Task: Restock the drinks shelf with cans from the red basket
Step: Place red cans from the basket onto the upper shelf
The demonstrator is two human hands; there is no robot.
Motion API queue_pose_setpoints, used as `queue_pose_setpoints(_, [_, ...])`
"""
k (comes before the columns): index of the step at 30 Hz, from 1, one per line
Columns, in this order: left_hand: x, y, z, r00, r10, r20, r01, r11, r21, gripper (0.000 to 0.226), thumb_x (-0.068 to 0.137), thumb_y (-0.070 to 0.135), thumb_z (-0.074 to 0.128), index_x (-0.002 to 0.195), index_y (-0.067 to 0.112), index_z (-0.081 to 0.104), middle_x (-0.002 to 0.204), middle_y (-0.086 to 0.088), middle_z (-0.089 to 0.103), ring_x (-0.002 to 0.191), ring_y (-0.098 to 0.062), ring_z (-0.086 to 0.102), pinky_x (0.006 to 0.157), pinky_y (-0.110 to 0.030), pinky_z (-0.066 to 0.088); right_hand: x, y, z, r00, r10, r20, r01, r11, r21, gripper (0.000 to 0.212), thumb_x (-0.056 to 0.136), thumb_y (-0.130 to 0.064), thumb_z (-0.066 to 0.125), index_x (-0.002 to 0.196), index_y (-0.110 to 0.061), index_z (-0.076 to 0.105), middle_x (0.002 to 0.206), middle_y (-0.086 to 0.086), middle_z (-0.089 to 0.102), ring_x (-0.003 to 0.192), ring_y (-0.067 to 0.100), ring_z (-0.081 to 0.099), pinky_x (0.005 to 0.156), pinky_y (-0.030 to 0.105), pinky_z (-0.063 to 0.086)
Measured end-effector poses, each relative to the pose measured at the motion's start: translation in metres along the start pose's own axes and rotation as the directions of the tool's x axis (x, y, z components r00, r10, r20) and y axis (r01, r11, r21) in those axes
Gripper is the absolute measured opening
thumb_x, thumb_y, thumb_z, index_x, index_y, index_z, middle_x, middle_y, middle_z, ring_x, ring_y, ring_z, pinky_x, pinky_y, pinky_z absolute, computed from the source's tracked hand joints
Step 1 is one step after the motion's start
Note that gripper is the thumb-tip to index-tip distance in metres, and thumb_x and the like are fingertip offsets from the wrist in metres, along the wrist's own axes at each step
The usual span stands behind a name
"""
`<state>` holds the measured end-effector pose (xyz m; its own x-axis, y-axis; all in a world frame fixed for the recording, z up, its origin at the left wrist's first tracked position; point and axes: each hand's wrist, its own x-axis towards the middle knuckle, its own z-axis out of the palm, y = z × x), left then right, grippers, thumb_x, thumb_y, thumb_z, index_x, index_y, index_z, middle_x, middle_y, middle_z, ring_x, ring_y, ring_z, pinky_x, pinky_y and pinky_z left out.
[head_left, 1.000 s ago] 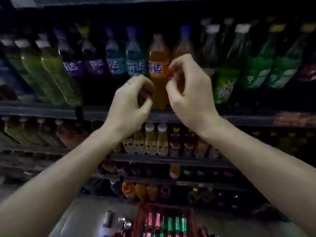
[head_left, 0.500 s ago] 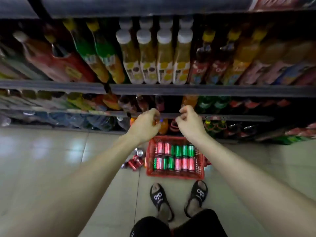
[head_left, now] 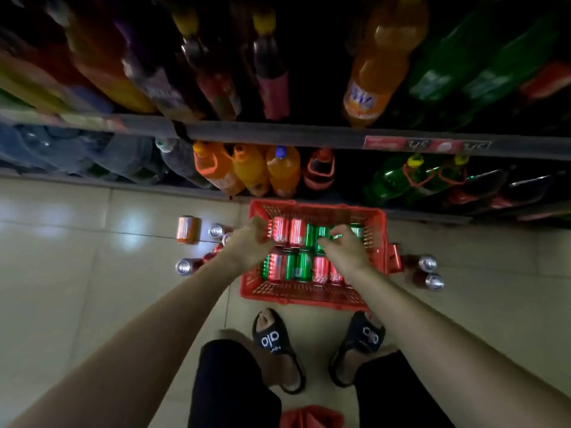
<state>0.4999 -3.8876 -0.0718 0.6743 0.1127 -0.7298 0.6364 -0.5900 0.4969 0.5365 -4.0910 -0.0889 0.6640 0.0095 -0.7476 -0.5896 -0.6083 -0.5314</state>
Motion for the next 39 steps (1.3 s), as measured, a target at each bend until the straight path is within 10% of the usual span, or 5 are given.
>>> queue_pose_setpoints(15, [0.254,-0.188,0.197,0.92,-0.276,0.28,0.117,0.873,0.474,0.076,0.077,0.062,0.066,0.129,0.007,0.064,0.132,-0.018,0.065,0.113,-0.031,0.065,0.096,-0.036,0.055,0.27,0.154,0.16,0.993,0.04,0.112,-0.052,0.993,0.107,0.041,0.093,-0.042,0.068,0.123,-0.026,0.046,0.093,-0.009,0.05,0.08,0.01,0.05,0.072,0.025,0.036])
queue_pose_setpoints(21, [0.271,-0.203,0.226,0.943,-0.316,0.101,0.259,0.891,0.373,0.107,0.098,0.052,0.062,0.158,-0.014,0.004,0.168,-0.03,0.013,0.152,-0.037,0.033,0.119,-0.034,0.037,0.3,0.166,0.169,0.994,0.002,0.11,-0.026,0.976,0.215,0.036,0.091,-0.04,0.071,0.109,-0.027,0.043,0.088,-0.012,0.055,0.074,0.003,0.052,0.058,0.023,0.034])
queue_pose_setpoints(26, [0.269,-0.212,0.231,0.934,-0.357,-0.019,0.352,0.91,0.22,0.118,0.091,0.044,0.075,0.157,-0.013,-0.004,0.159,-0.026,0.036,0.146,-0.037,0.041,0.116,-0.039,0.043,0.308,0.175,0.179,0.992,0.01,0.129,-0.041,0.971,0.237,0.039,0.087,-0.041,0.076,0.112,-0.027,0.049,0.102,-0.004,0.064,0.08,0.009,0.06,0.06,0.025,0.04])
queue_pose_setpoints(34, [0.284,-0.239,0.21,0.976,-0.206,0.064,0.206,0.978,0.021,0.073,0.064,0.069,0.068,0.102,0.007,0.073,0.086,-0.011,0.075,0.075,-0.025,0.072,0.082,-0.047,0.065,0.318,0.177,0.187,0.994,0.017,0.111,-0.044,0.966,0.253,0.051,0.085,-0.043,0.077,0.125,-0.021,0.055,0.111,0.001,0.066,0.087,0.015,0.064,0.066,0.028,0.045])
queue_pose_setpoints(39, [0.258,-0.203,0.181,0.968,-0.124,0.218,0.185,0.94,-0.286,0.031,0.09,0.031,0.074,0.116,0.015,0.069,0.104,-0.014,0.078,0.095,-0.03,0.077,0.086,-0.043,0.064,0.327,0.175,0.191,0.995,0.037,0.098,-0.059,0.971,0.232,0.048,0.086,-0.049,0.074,0.122,-0.02,0.058,0.111,0.002,0.067,0.092,0.021,0.064,0.085,0.035,0.049])
